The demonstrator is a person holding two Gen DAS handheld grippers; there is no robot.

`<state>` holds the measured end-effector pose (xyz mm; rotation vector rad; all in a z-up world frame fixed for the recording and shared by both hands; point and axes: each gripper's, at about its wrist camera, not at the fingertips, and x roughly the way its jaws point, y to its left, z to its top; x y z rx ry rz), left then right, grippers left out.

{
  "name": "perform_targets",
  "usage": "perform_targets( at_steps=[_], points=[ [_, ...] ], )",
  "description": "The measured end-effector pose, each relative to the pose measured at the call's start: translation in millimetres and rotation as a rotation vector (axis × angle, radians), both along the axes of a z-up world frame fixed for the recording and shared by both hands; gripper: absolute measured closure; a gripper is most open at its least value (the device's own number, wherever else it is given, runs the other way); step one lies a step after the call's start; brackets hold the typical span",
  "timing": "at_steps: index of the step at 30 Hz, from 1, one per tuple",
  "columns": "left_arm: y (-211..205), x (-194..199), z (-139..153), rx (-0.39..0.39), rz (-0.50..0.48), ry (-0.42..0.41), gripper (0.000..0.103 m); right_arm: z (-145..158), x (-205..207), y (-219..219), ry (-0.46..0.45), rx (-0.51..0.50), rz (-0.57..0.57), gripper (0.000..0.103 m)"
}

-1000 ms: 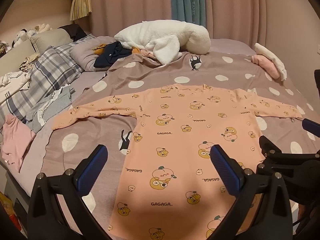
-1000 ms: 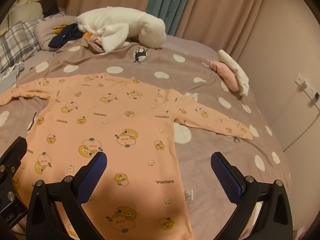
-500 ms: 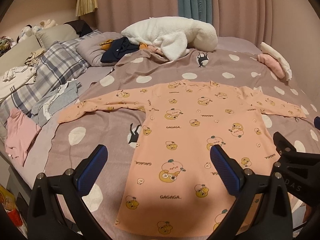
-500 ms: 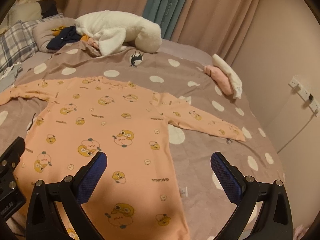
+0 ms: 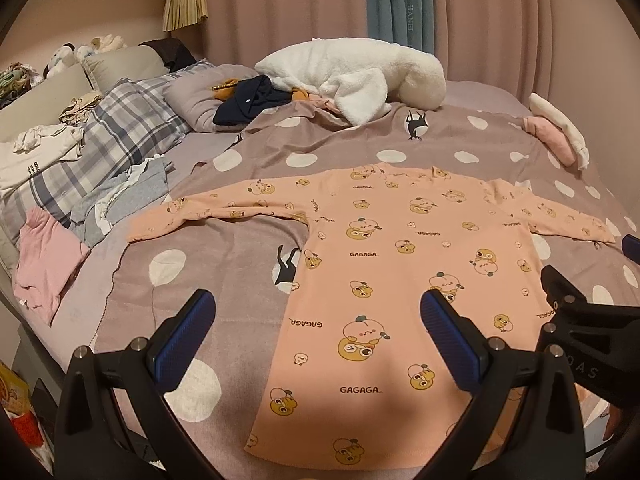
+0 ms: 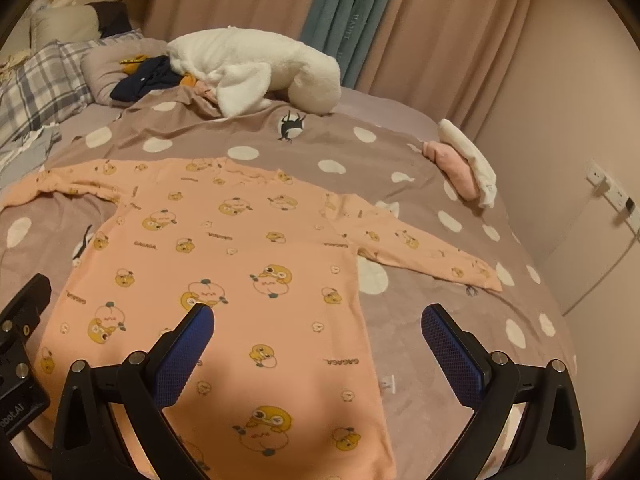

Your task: Fold small clothes

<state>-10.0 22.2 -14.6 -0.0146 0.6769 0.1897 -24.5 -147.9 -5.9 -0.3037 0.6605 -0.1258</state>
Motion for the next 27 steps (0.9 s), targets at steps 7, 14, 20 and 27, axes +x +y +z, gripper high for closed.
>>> perform_targets(
  at_steps=[7,14,20,27],
  points=[
    [-6,2,-2,0.002,-0.032,0.006,0.0,-3,4,1,0.014,-0.005,-0.004,0.0],
    [-7,3,-3,-0.016,-0.047,0.013,0.0,-3,6,-1,0.017,0.008,-0.004,0.0],
    [-7,5,-3,-0.004,-0.042,0.016,0.0,-5,12,-10,0.034,0.039,-0.018,0.0],
    [-6,7,-5,-0.054,-0.063,0.033,0.001,1,12,-28,0.02,0.14,-0.021,0.0]
  ],
)
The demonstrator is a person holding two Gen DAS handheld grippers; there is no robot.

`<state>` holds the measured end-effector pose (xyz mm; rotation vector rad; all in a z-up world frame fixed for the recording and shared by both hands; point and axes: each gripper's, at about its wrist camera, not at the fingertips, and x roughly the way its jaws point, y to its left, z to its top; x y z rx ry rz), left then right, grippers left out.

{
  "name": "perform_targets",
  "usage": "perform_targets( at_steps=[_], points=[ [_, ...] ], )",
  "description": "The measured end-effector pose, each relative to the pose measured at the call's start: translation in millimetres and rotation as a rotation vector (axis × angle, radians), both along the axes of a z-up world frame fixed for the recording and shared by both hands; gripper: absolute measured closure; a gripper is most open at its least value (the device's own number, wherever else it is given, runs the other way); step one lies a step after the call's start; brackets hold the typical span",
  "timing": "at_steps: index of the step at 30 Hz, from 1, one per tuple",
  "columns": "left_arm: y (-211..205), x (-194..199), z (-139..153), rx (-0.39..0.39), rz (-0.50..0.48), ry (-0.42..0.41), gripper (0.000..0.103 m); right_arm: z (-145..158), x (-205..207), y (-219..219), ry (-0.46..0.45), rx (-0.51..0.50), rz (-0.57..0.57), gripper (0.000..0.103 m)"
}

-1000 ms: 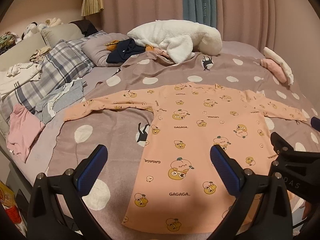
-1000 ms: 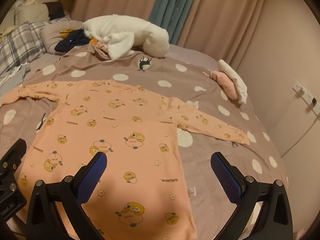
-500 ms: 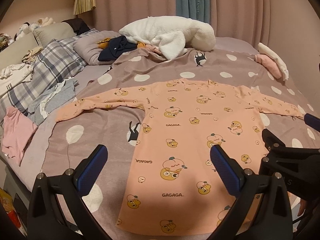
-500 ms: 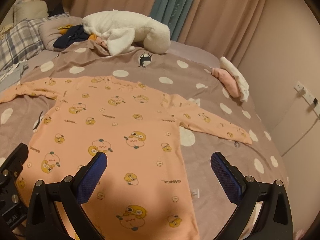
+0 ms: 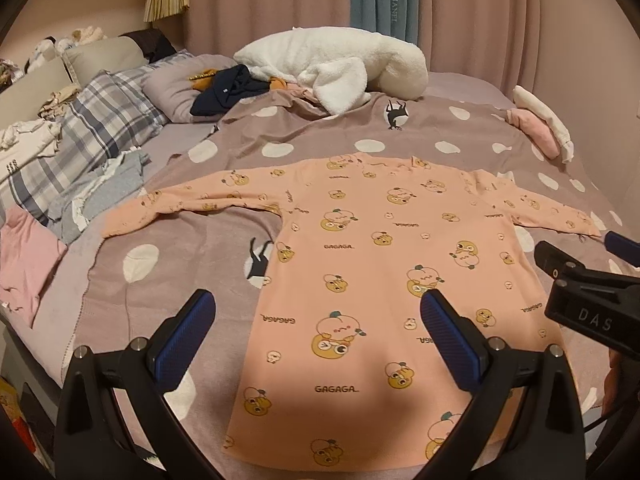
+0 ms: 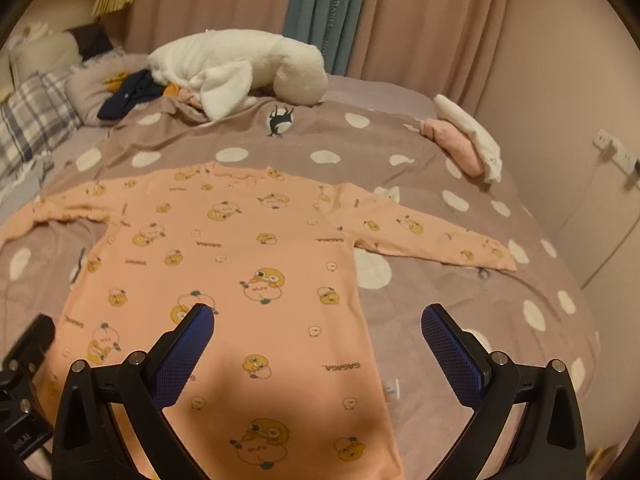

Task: Fold small clothes
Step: 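Grasp the sleeve cuff of the peach shirt with the right gripper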

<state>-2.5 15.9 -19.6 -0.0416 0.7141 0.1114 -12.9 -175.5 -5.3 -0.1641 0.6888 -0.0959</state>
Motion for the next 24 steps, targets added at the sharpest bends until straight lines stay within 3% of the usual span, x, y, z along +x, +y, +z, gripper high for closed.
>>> perform_targets(
  at_steps=[4,8,14,17,21,24],
  points=[
    [-3,2,-1,0.004,-0.001,0.002,0.001,-2,6,-13,0.026,0.1,0.056,0.0],
    [-6,11,-5,-0.005,-0.021,0.012,0.001,0,14,-54,0.027,0.373,0.158,0.0],
    [-8,27,-17,-0.012,-0.01,0.044,0.001,-11,42,-160,-0.041,0.65,0.08,0.0],
    [-13,35,-23,-0.006,-0.004,0.062,0.001,-37,69,-233,0.01,0.832,-0.028,0.0],
    [-24,43,-26,-0.027,-0.017,0.064,0.001,-79,88,-322,0.058,0.969,-0.345,0.0],
    [-35,49,-31,-0.023,-0.048,0.067,0.001,-107,94,-365,0.042,1.135,-0.414,0.0]
  ],
)
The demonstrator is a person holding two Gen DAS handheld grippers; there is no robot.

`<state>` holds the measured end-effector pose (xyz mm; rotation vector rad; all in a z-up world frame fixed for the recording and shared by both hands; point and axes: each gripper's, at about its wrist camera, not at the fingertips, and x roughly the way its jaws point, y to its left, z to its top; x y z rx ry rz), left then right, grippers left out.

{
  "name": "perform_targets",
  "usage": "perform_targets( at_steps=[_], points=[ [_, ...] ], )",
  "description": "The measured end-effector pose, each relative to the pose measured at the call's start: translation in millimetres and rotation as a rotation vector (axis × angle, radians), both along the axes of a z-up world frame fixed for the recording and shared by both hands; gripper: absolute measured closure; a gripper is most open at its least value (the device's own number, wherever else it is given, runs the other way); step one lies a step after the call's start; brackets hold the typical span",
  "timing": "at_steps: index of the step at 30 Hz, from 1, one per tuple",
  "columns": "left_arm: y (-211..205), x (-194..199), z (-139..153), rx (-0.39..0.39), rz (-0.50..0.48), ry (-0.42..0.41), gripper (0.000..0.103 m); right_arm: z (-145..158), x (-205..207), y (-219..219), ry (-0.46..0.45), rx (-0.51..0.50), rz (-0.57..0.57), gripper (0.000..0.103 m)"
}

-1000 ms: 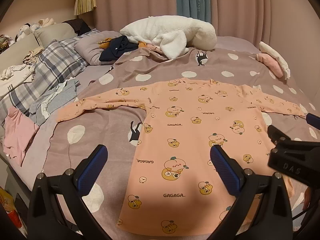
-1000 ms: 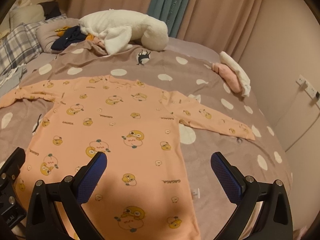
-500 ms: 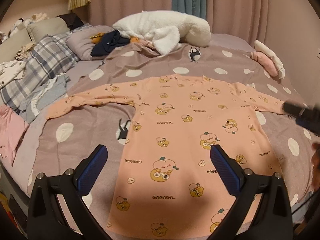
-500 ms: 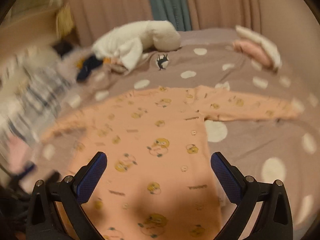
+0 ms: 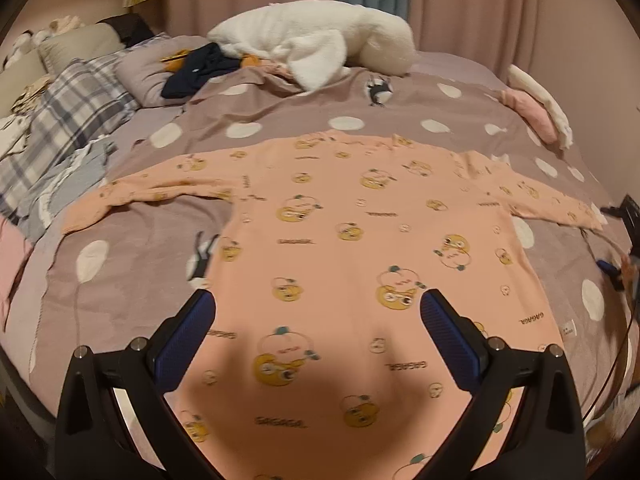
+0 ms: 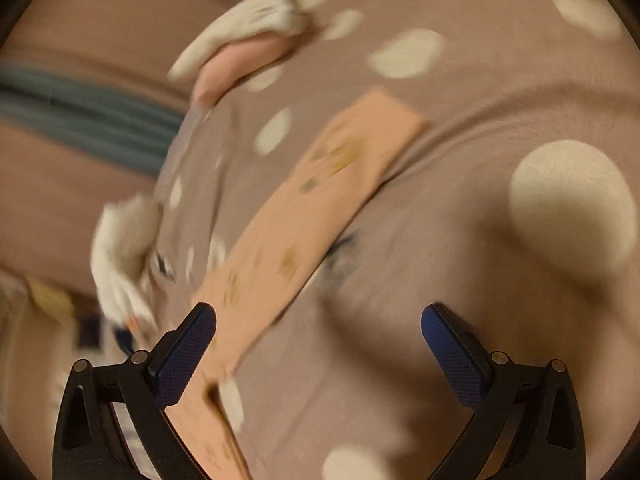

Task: Fold small clothes
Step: 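Grasp the sleeve cuff of the peach shirt with the right gripper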

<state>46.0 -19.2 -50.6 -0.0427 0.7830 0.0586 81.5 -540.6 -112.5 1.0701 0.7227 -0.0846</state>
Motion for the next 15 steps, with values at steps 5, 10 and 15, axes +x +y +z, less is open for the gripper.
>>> perform_targets(
  at_steps=[5,10,15],
  points=[
    [-14,15,-14,0.017,-0.032,0.041,0.001,-3,10,-35,-0.121,0.177,-0.122,0.0],
    [-24,22,-15,0.002,-0.045,0.013,0.001,-3,23,-56,-0.099,0.299,-0.188,0.001],
    [-28,28,-19,0.013,-0.059,0.021,0.001,-4,23,-67,-0.126,0.223,-0.158,0.034]
  ],
)
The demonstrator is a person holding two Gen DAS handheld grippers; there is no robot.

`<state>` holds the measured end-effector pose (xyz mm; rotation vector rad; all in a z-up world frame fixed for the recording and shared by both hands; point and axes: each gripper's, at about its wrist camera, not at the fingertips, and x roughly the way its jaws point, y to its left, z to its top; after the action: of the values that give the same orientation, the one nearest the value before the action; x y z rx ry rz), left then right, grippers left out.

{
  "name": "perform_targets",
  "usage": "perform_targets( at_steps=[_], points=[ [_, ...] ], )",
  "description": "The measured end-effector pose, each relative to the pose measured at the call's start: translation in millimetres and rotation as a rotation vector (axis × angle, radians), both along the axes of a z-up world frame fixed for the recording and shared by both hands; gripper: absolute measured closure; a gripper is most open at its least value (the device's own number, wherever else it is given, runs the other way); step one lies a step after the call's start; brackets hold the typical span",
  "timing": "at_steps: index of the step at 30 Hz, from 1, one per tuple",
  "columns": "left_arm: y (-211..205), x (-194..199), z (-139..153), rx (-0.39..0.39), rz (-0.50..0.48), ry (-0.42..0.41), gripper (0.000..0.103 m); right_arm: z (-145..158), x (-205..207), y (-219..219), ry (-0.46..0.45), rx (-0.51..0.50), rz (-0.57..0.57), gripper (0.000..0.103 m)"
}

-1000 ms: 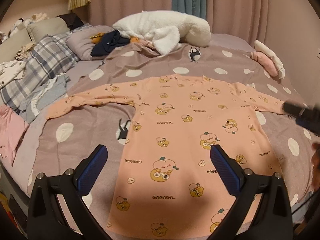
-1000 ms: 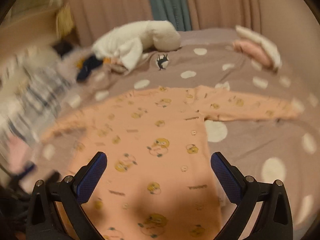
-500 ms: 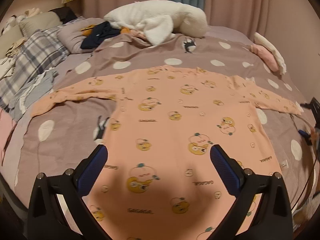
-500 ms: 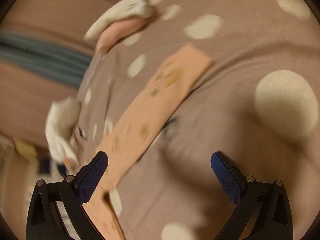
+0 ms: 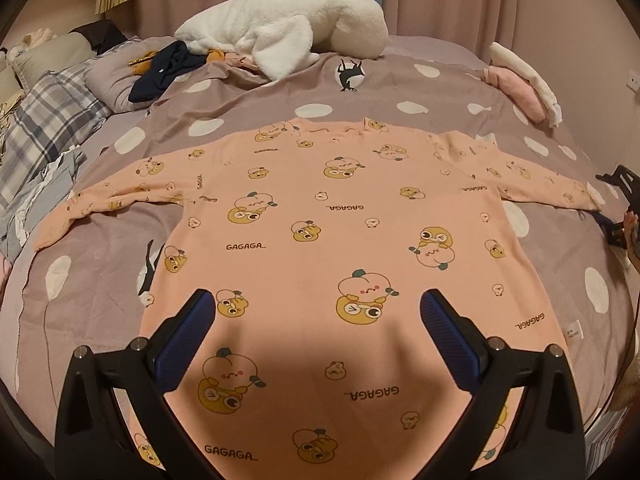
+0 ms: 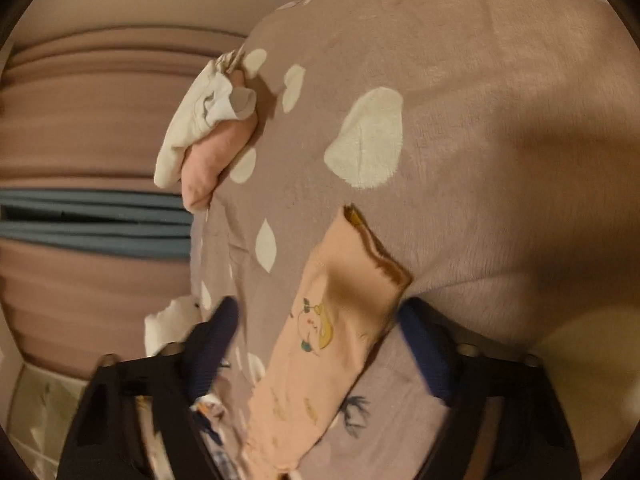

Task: Fold small clothes
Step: 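Grasp the sleeve cuff of the peach shirt with the right gripper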

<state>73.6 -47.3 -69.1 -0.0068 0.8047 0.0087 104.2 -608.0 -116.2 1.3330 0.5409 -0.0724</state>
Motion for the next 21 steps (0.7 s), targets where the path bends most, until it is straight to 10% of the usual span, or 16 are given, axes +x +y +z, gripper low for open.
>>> perform_targets(
  at_steps=[9,21],
  points=[
    [-2,10,-13,0.028,0.018,0.045,0.001,-19,0,-12,0.036,-0.075,-0.036,0.09],
    [24,-6,8,0.011,0.047,0.006,0.001,46,14,35,-0.045,-0.19,0.039,0.093]
  ],
)
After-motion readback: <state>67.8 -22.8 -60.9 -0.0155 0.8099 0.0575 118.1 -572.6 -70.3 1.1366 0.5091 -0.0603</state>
